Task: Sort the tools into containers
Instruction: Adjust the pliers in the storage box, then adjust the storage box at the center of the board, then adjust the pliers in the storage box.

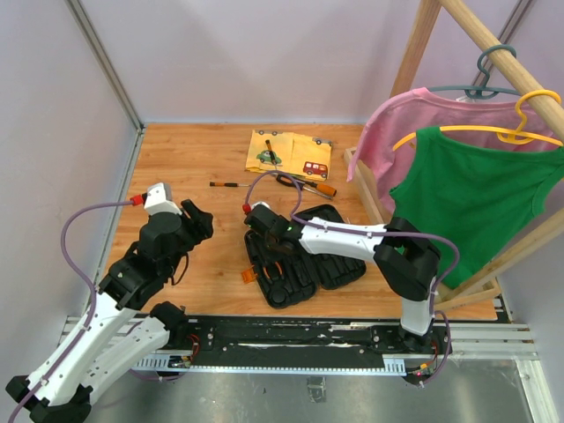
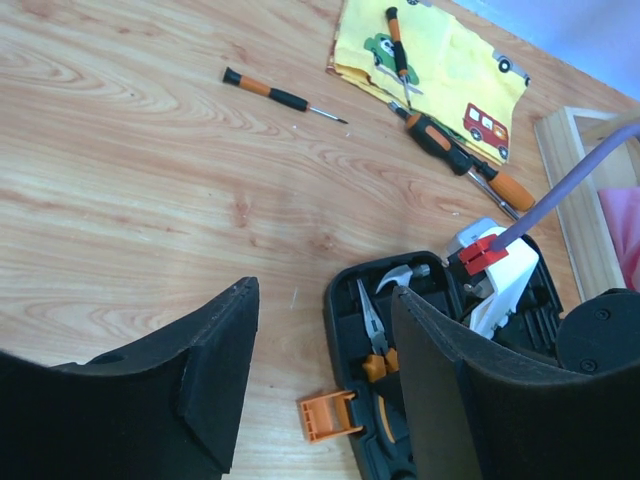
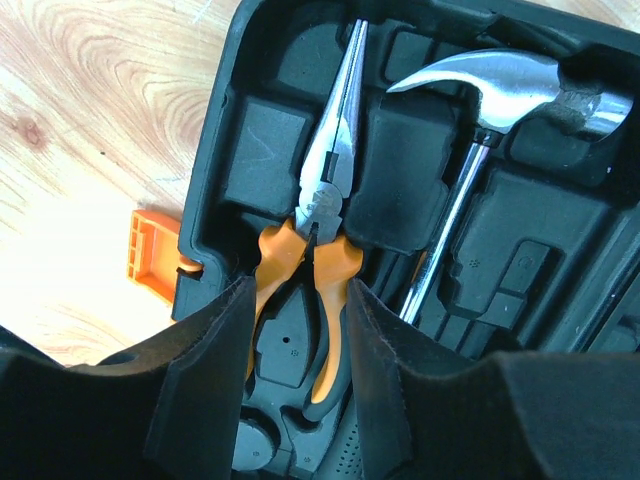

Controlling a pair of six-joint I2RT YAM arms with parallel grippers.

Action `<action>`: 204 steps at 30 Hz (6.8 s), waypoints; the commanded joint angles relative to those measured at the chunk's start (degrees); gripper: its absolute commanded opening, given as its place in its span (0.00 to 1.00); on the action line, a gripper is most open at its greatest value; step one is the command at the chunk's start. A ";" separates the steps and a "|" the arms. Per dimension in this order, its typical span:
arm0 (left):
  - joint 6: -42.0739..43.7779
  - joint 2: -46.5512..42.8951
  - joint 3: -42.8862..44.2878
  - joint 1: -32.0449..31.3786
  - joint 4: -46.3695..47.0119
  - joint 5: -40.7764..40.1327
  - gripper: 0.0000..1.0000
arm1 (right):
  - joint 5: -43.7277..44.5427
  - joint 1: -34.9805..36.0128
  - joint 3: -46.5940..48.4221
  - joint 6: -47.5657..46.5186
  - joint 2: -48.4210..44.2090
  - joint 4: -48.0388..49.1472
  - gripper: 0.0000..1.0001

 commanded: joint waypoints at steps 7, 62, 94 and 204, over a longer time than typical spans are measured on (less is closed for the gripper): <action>1.43 -1.44 0.01 -0.34 -0.26 -2.62 0.61 | -0.33 0.94 2.98 0.09 3.58 -7.94 0.38; -1.84 12.61 -5.95 -0.34 8.46 13.33 0.73 | -4.25 -9.40 -23.82 -3.27 -25.83 4.35 0.52; -7.76 15.12 -18.47 -4.49 13.85 19.95 0.66 | -9.74 -9.71 -29.75 3.34 -30.44 10.23 0.49; -15.97 23.05 -10.28 -22.36 7.94 2.40 0.13 | -7.10 -4.35 -14.51 6.55 5.51 0.45 0.01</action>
